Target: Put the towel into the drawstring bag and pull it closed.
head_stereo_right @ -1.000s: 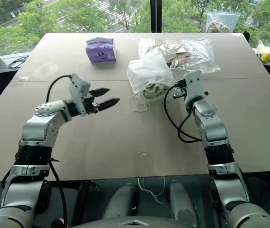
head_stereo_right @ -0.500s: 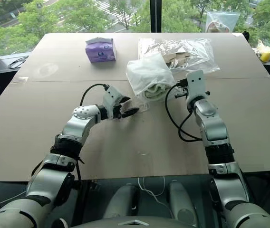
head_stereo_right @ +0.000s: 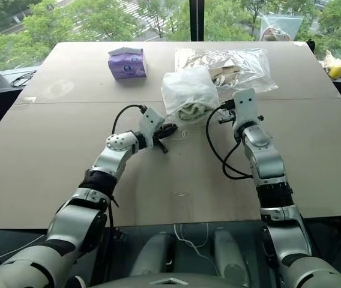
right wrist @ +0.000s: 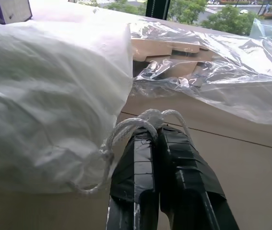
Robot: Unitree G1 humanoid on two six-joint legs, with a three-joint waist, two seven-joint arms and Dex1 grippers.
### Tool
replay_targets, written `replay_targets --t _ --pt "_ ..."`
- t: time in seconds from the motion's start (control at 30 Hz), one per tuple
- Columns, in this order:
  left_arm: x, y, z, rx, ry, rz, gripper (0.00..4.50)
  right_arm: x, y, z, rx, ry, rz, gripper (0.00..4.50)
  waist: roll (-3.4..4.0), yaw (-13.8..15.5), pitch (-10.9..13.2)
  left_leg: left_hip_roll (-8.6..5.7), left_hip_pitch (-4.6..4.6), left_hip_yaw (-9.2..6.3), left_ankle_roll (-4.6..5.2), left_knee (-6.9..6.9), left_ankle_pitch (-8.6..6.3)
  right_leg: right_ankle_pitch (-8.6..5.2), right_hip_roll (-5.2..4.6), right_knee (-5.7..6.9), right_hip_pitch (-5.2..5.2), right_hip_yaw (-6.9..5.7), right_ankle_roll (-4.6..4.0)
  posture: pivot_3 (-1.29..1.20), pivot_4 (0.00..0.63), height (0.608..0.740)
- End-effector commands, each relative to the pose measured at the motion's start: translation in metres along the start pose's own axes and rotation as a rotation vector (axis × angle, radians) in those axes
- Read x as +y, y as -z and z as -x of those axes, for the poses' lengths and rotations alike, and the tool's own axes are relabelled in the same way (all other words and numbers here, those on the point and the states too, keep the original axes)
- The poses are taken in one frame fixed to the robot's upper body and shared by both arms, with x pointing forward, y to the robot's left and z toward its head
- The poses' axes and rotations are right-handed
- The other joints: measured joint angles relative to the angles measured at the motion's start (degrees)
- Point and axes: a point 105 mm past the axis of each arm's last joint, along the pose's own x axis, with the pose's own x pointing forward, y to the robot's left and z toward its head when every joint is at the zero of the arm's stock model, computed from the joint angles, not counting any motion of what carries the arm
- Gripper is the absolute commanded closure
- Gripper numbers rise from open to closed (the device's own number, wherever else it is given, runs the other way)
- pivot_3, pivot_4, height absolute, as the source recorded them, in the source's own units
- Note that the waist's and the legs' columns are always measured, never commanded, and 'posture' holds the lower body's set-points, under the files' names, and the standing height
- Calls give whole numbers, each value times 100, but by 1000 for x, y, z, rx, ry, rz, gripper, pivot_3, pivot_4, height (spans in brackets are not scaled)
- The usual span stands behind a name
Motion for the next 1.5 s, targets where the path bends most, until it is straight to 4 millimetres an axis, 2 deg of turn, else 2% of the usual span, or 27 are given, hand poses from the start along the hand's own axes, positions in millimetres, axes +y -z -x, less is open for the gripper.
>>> replay_targets --t 0.03,0.17,0.27,0.37,0.5,0.57,0.67,0.83,0.9,0.93,1.0,1.03,1.13,1.27,1.37,1.5 --pt "37 -22 11 -87 -221 -123 4462 -10 -19 2 -73 46 36 4500 0 1 0 0 0 0 0 0 0 0 0 0 0 0 0 0 150 740" --pt "71 -40 29 -151 -450 -195 4462 -30 -34 2 -133 155 74 4500 0 10 0 0 -1 0 0 0 0 1 -2 0 -1 0 0 0 150 740" --pt "105 -73 53 -223 -667 -340 4462 -53 -67 7 -277 293 129 4500 0 12 1 -1 -2 0 0 0 0 1 -2 0 -1 -1 1 0 150 740" --pt "124 -104 68 -284 -789 -425 4462 -66 -90 13 -385 376 183 4500 -2 13 2 -1 -9 0 0 0 0 2 -2 0 -9 -1 1 0 150 740" --pt "137 -148 84 -390 -871 -513 4462 -69 -124 21 -515 414 285 4500 -1 15 0 -3 -9 1 -1 -9 0 2 -6 -3 -8 -1 1 0 150 740" --pt "141 -161 88 -414 -891 -541 4462 -69 -135 24 -553 422 297 4500 -1 13 0 -6 -9 3 -1 -13 0 2 -9 -4 -9 0 0 0 150 740" --pt "146 -169 89 -414 -900 -547 4462 -62 -146 23 -588 404 325 4500 -1 1 1 -6 -6 3 -1 -15 0 2 -8 -2 -10 0 0 0 150 740" --pt "147 -172 88 -427 -910 -522 4462 -48 -161 26 -654 368 389 4500 -1 -1 1 -6 -5 4 -1 -15 0 1 -7 -1 -10 0 0 0 150 740" --pt "146 -179 90 -458 -921 -524 4462 -42 -174 31 -705 364 408 4500 -1 4 1 -6 -6 3 -1 -15 0 2 -7 -1 -10 0 0 0 150 740" --pt "146 -187 94 -491 -937 -529 4462 -43 -186 38 -758 398 407 4500 -1 5 1 -6 -7 4 -1 -15 0 2 -7 -2 -10 0 -1 0 150 740" --pt "145 -195 100 -529 -959 -537 4462 -46 -200 47 -817 444 400 4500 0 4 1 -6 -10 4 -1 -15 0 2 -8 -1 -14 0 -1 0 150 740" --pt "144 -199 103 -545 -980 -563 4462 -46 -201 47 -819 449 401 4500 0 5 1 -6 -11 4 -1 -15 0 2 -8 -1 -15 0 -1 0 150 740" --pt "146 -198 111 -550 -1046 -607 4462 -40 -182 33 -740 390 402 4500 -3 8 -1 -5 -10 2 -1 -18 0 2 -7 -1 -16 0 -1 0 150 740" --pt "162 -183 125 -495 -1138 -545 4462 -74 -174 41 -700 546 343 4500 -3 11 0 -6 -10 5 -1 -15 0 3 -10 2 -15 0 -2 0 150 740" --pt "168 -172 127 -469 -1149 -489 4462 -88 -167 40 -654 591 335 4500 -2 18 0 -6 -10 5 -2 -14 0 3 -10 3 -15 0 -2 0 150 740" --pt "176 -147 129 -414 -1175 -357 4462 -102 -136 31 -519 622 209 4500 -2 8 0 -6 -9 4 -2 -15 0 3 -10 3 -15 0 -2 0 150 740"
